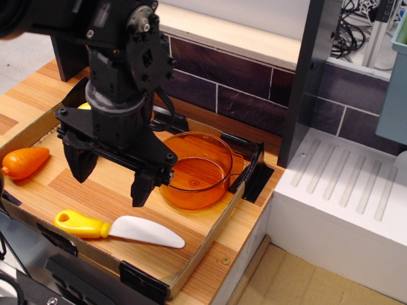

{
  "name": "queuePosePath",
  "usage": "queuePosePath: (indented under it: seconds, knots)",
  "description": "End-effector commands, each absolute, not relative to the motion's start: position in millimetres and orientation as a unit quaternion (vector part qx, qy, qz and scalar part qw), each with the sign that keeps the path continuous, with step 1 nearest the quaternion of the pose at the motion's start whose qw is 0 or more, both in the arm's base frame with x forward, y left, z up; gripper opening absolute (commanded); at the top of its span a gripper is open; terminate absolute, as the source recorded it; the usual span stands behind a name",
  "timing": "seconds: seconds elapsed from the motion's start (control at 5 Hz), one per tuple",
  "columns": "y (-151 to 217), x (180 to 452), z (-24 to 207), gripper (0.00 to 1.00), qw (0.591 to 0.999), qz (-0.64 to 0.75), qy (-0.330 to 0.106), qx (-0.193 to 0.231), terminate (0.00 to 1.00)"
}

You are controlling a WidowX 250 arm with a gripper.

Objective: Put banana in pot

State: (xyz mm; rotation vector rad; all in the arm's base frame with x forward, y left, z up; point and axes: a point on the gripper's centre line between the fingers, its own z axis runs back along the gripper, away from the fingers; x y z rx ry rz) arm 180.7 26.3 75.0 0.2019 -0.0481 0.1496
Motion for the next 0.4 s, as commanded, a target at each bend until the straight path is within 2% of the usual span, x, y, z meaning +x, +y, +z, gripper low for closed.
queuePosePath:
  seconds: [0.0,0.2]
  knots:
    - [26.3,180.7,75.0,1.0,0.992,0.075,-0.024,0.101,0.0]
    - [45.0,187.3,92.2,1.0,0.995,0.052,-0.047,0.076,0.0]
